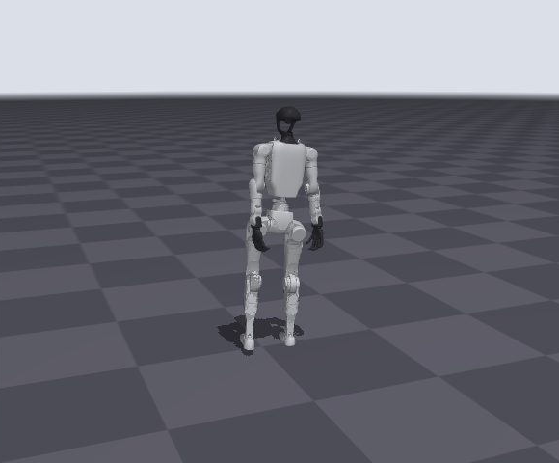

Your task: In place motions

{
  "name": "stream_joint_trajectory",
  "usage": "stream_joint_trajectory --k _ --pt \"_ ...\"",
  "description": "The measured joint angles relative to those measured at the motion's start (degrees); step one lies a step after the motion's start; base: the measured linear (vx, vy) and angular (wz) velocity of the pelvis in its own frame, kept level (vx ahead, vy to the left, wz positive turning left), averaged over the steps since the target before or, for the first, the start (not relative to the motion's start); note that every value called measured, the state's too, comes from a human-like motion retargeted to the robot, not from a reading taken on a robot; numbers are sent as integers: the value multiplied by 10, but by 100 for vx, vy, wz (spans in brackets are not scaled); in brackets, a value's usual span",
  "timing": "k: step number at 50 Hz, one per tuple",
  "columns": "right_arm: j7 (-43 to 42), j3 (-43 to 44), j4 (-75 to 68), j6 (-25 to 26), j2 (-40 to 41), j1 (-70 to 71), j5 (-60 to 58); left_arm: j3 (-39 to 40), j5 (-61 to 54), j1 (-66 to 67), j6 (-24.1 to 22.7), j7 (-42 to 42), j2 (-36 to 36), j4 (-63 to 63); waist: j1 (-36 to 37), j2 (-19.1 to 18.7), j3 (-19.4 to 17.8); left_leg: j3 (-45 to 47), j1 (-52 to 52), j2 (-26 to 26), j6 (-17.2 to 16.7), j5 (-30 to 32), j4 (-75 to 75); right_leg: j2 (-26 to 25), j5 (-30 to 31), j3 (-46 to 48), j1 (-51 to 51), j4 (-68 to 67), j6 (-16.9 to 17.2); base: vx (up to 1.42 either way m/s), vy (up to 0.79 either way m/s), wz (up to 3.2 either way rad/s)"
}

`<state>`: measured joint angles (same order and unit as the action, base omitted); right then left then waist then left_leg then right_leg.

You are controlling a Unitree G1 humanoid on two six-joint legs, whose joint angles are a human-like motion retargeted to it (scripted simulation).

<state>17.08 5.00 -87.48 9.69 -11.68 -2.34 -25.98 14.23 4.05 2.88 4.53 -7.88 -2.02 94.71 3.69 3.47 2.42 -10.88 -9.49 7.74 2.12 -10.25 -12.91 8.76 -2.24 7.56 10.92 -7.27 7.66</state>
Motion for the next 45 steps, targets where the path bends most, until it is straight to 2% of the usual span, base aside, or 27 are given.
stream_joint_trajectory --k 2,5,8,10,12,15,19,23,28,32,36,40,43,45 --pt "4 7 8 -2 -3 1 0 -6 0 -4 2 -8 -6 5 3 -1 -12 16 17 -10 -15 -7 20 -10 3 -41 12 -14 -1 -1 11 -180" --pt "3 12 27 -7 -7 5 -8 -15 5 -12 10 -22 -14 14 -35 -11 -22 122 48 -30 9 -22 58 -32 3 -69 33 -44 -22 -9 6 -107" --pt "-4 4 41 -14 -8 9 -9 -36 13 -16 18 -37 -25 21 -86 -36 -40 158 75 -53 -11 -20 86 -60 8 -93 41 -53 -39 -14 5 -121" --pt "-8 -5 40 -16 -5 14 -1 -49 30 -22 30 -49 -35 26 -101 -44 -46 221 87 -69 -17 -20 96 -68 8 -98 55 -60 -56 -20 3 -202" --pt "-7 -10 34 -15 -2 17 5 -58 59 -24 42 -58 -47 25 -100 -49 -47 256 97 -77 -16 -24 106 -54 -11 -31 72 -70 -85 -18 0 -254" --pt "9 -10 30 -13 1 15 -15 -70 97 -21 63 -79 -62 24 -92 -46 -42 331 117 -79 -7 -40 118 -24 -37 70 88 -72 -110 -11 -5 -286" --pt "4 -16 33 -13 -10 15 -61 -71 113 -4 89 -133 -66 27 -89 -44 -38 415 141 -79 9 -73 119 1 -63 166 97 -75 -107 -11 -11 -331" --pt "-10 -15 26 -7 -25 30 -63 -61 103 11 90 -134 -59 27 -114 -67 -28 509 156 -101 10 -99 116 31 -103 357 72 -74 -122 -11 -14 -321" --pt "-16 19 -5 10 -35 57 10 -52 108 6 84 -117 -51 27 -148 -109 -3 615 163 -130 -8 -123 112 22 -129 603 16 -39 -124 -3 -15 -282" --pt "-23 55 -33 20 -40 59 91 -58 121 -7 90 -117 -54 17 -135 -123 26 690 176 -131 -29 -135 106 -7 -123 699 -1 -9 -121 15 -16 -279" --pt "-31 75 -67 26 -39 57 147 -69 124 -22 92 -115 -61 -18 -116 -115 35 727 194 -129 -31 -130 82 -16 -125 675 11 -16 -132 19 -17 -230" --pt "-41 76 -98 31 -29 52 153 -70 120 -23 82 -113 -66 -64 -133 -100 34 749 221 -126 -12 -107 38 6 -132 602 22 -51 -156 31 -20 -137" --pt "-42 77 -99 42 -21 27 140 -60 117 -17 77 -111 -56 -83 -145 -70 46 754 244 -110 33 -74 -6 50 -137 523 33 -88 -142 50 -19 -95" --pt "-38 82 -99 51 -15 10 130 -52 109 -13 74 -111 -42 -85 -131 -38 57 741 254 -95 88 -44 -51 84 -137 476 37 -105 -133 56 -15 -172"
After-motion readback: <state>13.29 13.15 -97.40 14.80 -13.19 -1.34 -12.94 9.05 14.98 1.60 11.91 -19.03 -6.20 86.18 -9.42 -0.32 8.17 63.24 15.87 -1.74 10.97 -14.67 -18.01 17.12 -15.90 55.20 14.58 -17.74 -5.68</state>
